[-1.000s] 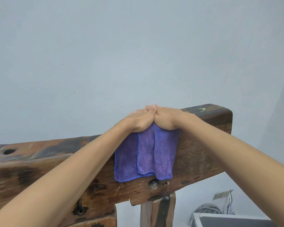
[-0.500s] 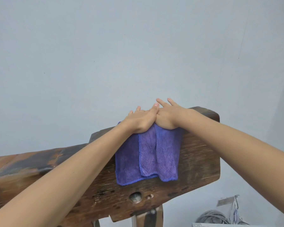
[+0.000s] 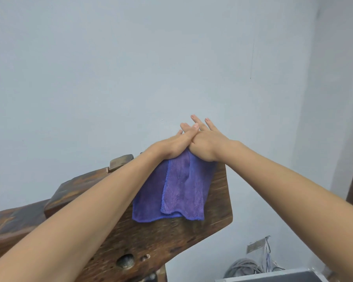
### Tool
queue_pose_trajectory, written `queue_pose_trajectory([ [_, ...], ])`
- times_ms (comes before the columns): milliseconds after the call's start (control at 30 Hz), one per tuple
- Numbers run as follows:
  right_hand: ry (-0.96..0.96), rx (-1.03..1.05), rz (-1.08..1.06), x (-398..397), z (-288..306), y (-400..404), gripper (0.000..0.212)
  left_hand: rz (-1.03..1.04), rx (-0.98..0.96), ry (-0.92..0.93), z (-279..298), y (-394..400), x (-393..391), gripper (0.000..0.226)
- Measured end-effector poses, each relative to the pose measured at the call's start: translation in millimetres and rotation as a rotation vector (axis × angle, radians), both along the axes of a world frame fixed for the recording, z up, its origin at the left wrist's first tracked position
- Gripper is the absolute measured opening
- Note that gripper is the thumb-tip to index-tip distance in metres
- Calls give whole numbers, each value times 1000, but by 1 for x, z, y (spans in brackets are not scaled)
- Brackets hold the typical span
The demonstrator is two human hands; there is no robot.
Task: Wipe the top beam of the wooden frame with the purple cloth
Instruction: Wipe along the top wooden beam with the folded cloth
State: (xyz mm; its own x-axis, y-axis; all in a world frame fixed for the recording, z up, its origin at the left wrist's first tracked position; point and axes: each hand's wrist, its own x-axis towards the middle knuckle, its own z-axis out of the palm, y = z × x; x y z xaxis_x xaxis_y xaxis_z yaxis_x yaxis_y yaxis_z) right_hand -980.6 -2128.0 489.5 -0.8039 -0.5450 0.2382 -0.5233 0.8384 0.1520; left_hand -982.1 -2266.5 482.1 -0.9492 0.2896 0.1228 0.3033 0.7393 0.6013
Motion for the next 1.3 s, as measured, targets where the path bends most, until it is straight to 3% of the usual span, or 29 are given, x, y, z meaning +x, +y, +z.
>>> queue_pose_trajectory([
  [167, 40, -157, -51, 26, -12, 9, 62, -206, 152, 9, 1, 6, 11, 58],
  [367, 129, -197, -326, 74, -35, -19, 68, -229, 80, -6, -3, 1, 38, 54],
  [500, 132, -179, -349, 97, -39, -46, 75, -149, 1, 64, -7, -18, 66, 60],
  [633, 149, -161, -263, 118, -42, -78, 77, 32, -112, 149, -19, -54, 96, 65],
  [867, 166, -220, 6, 150, -65, -133, 76, 137, -310, 211, -39, -125, 150, 58],
  [1000, 180, -211, 157, 163, -74, -163, 74, 231, -243, 187, -55, -166, 177, 76],
  [1167, 145, -132, 327, 159, -66, -187, 66, 337, -133, 279, -65, -190, 189, 56],
  [1300, 153, -6, 397, 140, -54, -187, 59, 395, -100, 230, -59, -182, 182, 67],
])
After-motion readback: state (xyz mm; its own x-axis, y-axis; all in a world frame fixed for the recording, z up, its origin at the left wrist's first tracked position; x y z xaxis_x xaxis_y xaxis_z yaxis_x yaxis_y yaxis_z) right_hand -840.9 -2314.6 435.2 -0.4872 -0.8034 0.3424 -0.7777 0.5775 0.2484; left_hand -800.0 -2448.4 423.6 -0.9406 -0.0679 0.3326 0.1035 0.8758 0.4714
